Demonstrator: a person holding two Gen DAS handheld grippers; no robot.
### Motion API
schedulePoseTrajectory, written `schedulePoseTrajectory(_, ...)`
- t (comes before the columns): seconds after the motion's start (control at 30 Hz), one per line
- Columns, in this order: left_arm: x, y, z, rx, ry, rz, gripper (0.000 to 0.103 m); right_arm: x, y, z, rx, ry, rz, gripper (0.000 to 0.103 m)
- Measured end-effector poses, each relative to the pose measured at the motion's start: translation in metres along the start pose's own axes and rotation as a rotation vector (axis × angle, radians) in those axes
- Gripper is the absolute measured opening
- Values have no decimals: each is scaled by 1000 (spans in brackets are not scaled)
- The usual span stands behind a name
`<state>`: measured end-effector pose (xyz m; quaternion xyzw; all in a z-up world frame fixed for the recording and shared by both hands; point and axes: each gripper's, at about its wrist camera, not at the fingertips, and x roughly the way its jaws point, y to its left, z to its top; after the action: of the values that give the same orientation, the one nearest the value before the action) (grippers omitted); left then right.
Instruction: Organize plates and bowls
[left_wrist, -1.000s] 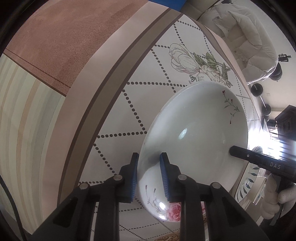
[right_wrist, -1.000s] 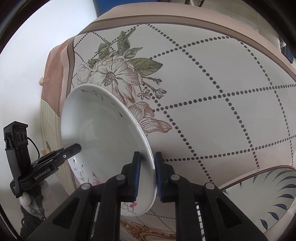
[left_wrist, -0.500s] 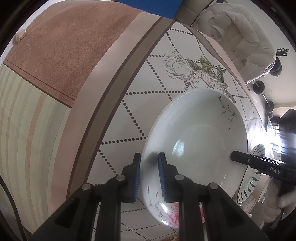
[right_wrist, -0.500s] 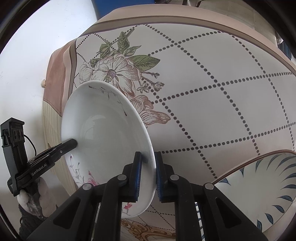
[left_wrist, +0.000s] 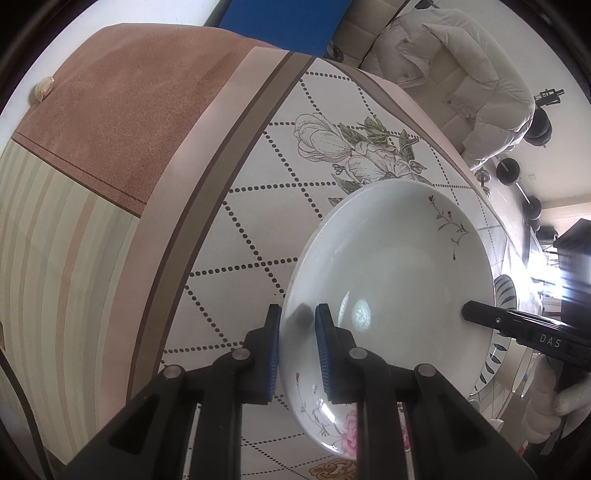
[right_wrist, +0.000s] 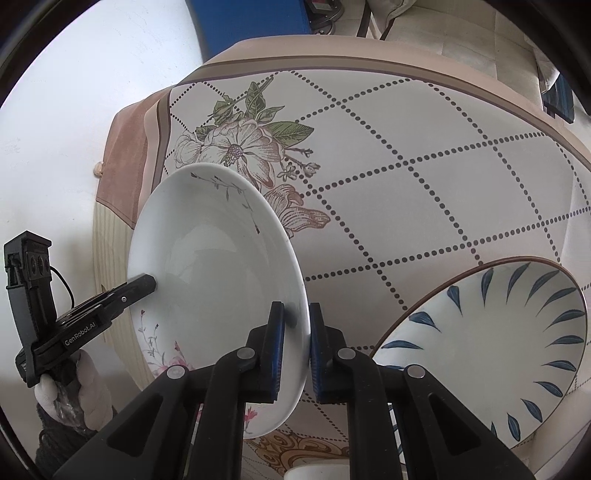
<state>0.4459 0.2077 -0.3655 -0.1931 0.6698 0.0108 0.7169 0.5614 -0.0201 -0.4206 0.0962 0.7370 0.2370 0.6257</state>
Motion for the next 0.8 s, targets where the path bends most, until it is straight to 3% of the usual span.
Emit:
schedulePoseTrajectory(0.4, -41, -40, -24, 98, -37, -14, 16, -56, -13, -51, 32, -81, 32, 14)
schedulePoseTrajectory(0.8, -58, -113, -78, 239, -28, -43, 16, -117, -57, -150, 129, -180, 37, 14)
